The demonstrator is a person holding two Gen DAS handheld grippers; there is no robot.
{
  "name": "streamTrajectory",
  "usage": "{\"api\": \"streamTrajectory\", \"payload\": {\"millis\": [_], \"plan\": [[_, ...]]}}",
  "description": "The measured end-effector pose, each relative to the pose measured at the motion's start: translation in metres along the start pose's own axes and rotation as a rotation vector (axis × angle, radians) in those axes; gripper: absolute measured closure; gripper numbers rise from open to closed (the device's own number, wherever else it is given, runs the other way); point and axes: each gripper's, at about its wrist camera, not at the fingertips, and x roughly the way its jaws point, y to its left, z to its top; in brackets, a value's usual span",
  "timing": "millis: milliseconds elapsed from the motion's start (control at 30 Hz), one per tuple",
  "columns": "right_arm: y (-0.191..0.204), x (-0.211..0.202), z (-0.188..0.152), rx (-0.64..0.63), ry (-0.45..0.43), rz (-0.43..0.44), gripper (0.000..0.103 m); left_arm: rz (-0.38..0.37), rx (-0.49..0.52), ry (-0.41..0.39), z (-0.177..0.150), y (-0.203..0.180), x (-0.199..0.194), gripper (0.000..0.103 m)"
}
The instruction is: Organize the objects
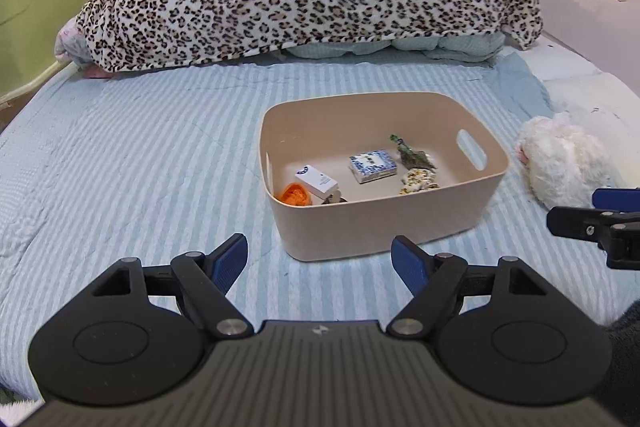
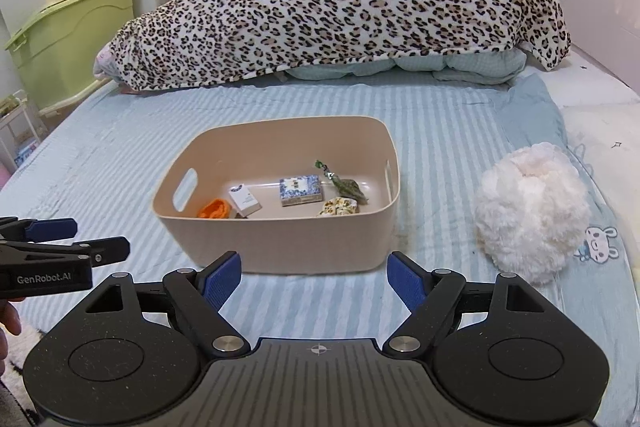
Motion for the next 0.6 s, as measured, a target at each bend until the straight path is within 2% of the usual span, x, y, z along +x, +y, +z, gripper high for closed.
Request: {"api": "streamTrajectory", "payload": {"millis": [367, 600], "plan": [[0.008, -0.041, -0.021, 0.003, -0.036, 0.019, 0.021, -0.042, 0.000, -0.056, -0.017, -0.016, -0.043, 0.023], [0.013, -0.061, -0.030, 0.014, -0.052, 0.041, 0.021, -0.025, 0.045, -0.104, -0.023, -0.028, -0.065, 0.023]]}}
